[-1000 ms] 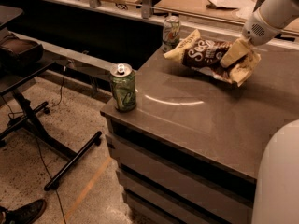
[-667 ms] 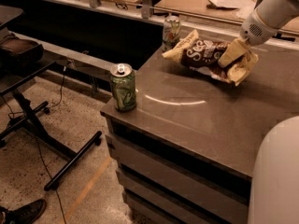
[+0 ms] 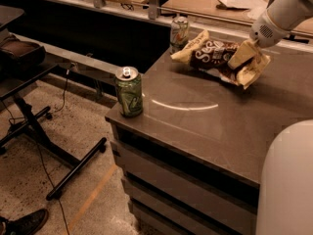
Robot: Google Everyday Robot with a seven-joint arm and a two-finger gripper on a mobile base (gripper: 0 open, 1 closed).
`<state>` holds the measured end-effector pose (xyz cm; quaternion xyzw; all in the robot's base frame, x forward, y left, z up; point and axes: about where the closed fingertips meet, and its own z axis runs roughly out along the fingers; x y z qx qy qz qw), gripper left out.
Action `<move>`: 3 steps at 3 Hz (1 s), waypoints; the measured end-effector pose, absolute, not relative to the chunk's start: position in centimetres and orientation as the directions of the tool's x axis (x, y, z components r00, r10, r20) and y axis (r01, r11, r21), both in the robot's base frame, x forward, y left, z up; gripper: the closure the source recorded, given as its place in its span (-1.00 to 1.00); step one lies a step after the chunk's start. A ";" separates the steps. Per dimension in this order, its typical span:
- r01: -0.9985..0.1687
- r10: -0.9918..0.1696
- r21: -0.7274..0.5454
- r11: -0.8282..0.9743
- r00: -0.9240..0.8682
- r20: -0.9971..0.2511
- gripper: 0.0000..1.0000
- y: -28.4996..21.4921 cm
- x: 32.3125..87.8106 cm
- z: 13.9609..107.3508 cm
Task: Move brown chip bag near 7up can
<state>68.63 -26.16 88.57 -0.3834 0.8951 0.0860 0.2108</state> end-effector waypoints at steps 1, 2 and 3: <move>-0.720 -0.647 -0.004 0.694 -0.620 -0.445 -0.73 -26.2 68.7 88.5; -0.720 -0.645 0.001 0.694 -0.623 -0.443 -1.00 -26.5 68.7 88.3; -0.724 -0.651 0.000 0.690 -0.620 -0.438 -1.00 -27.0 68.4 88.4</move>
Offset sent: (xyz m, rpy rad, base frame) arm -0.0039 -0.0121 0.0042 0.0048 0.0178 -0.0065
